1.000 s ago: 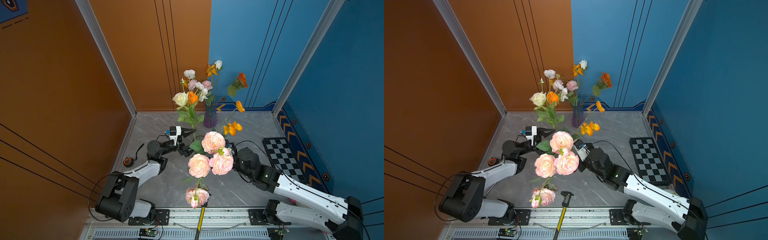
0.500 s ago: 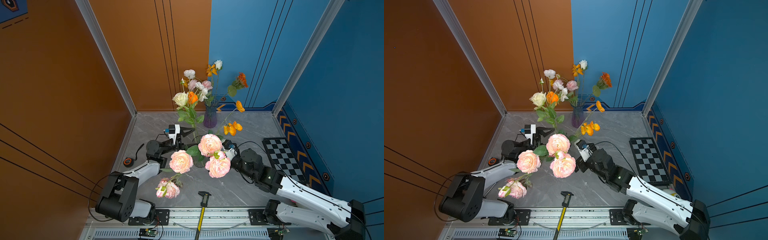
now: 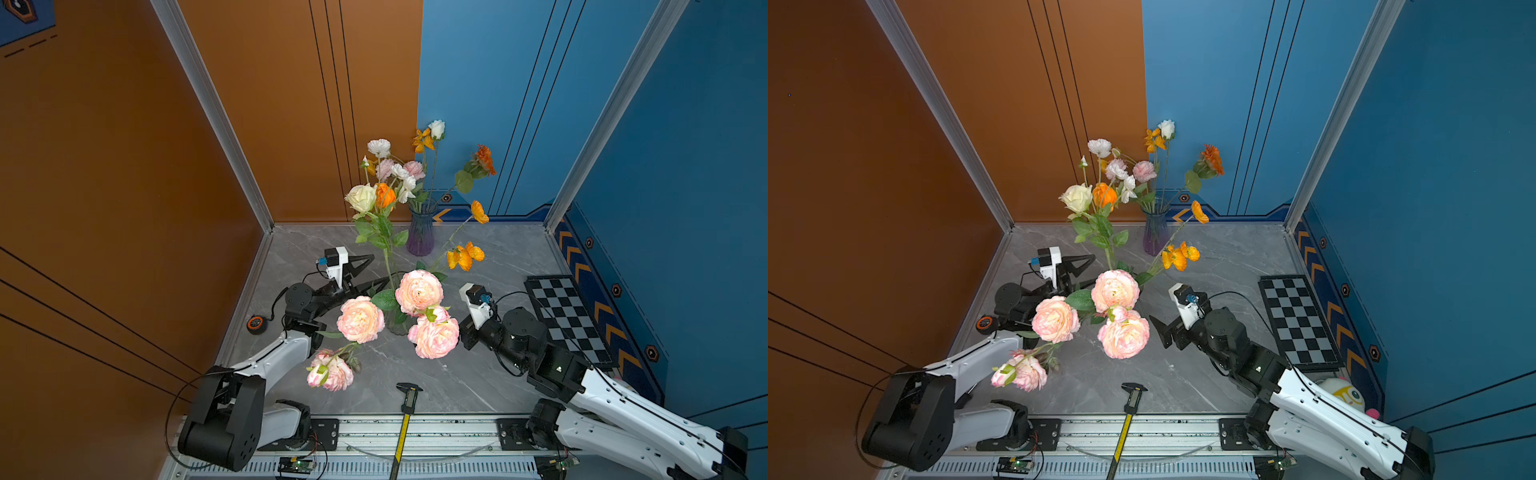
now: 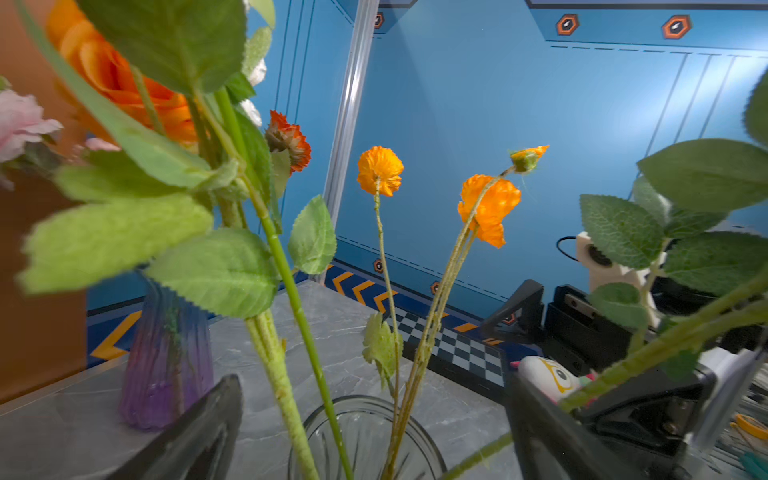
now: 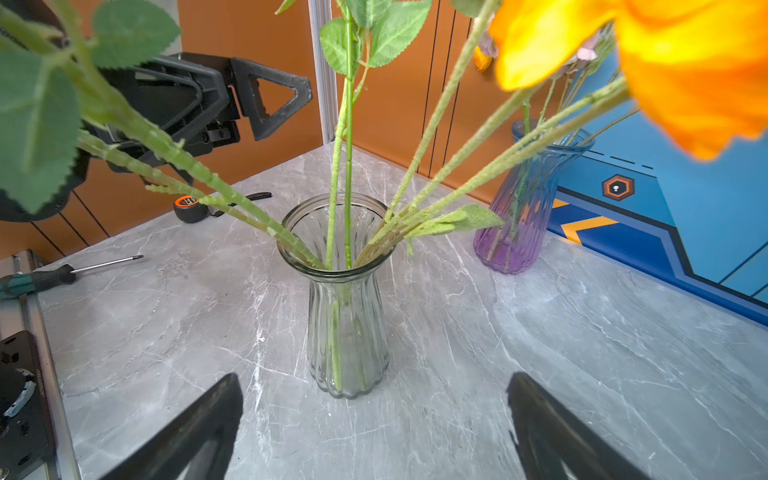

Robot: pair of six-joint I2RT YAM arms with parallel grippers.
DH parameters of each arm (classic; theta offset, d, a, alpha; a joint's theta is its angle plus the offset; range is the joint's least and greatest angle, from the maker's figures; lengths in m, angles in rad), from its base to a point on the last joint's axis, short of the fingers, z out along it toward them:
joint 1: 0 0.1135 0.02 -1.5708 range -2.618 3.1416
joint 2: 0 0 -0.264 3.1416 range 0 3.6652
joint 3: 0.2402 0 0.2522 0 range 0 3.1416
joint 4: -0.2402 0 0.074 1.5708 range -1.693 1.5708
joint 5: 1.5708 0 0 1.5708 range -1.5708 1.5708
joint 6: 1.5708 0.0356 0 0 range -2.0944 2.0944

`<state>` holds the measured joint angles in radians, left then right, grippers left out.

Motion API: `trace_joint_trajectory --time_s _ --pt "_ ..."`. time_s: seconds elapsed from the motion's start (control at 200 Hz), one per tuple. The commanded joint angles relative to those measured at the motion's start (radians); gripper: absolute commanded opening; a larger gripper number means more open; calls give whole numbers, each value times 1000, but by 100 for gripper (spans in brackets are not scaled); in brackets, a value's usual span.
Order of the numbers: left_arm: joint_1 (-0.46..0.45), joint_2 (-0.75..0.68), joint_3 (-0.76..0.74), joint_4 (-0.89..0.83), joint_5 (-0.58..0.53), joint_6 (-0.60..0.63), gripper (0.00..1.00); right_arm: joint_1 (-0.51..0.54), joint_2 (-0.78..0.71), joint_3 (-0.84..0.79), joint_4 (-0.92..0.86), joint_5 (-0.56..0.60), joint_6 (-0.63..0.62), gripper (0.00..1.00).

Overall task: Arrange the flowers into the vase
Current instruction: 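Release the poppies with the right gripper while the left gripper lowers beside the vase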

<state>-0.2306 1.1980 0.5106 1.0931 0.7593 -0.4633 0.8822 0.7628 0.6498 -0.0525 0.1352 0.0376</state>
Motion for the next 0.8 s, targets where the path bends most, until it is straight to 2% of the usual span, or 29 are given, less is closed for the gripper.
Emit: trace_joint_trajectory --time_s 0.0,0.135,0.255,0.3,0.345,0.405,0.465,0.571,0.616,0.676,0.741,0.791 --pt "7 -121 -29 -271 -177 146 98 -5 -55 -29 -75 51 40 100" --pt "14 -278 -51 -583 -420 229 98 -6 -146 -81 -125 75 80 100" --pt "24 -377 -16 -906 -652 251 98 -5 -193 -121 -154 76 114 100" --pt "31 -397 11 -1018 -708 253 98 -5 -195 -140 -155 80 123 100" --pt "44 -409 42 -1106 -717 261 98 -2 -194 -163 -145 84 134 100" --pt "73 -407 93 -1207 -670 286 98 3 -185 -215 -84 93 138 100" --pt "109 -392 149 -1322 -570 318 98 19 -175 -285 40 93 125 100" --pt "180 -324 209 -1416 -254 357 98 52 -108 -406 370 101 87 100" --pt "204 -281 215 -1422 -122 344 98 61 -47 -437 503 110 64 100" --pt "222 -226 210 -1402 -1 311 98 69 50 -448 640 98 6 100" --pt "225 -177 197 -1360 83 295 98 88 164 -440 771 91 -68 100" --pt "227 -154 184 -1324 102 281 98 97 247 -429 867 85 -108 100"
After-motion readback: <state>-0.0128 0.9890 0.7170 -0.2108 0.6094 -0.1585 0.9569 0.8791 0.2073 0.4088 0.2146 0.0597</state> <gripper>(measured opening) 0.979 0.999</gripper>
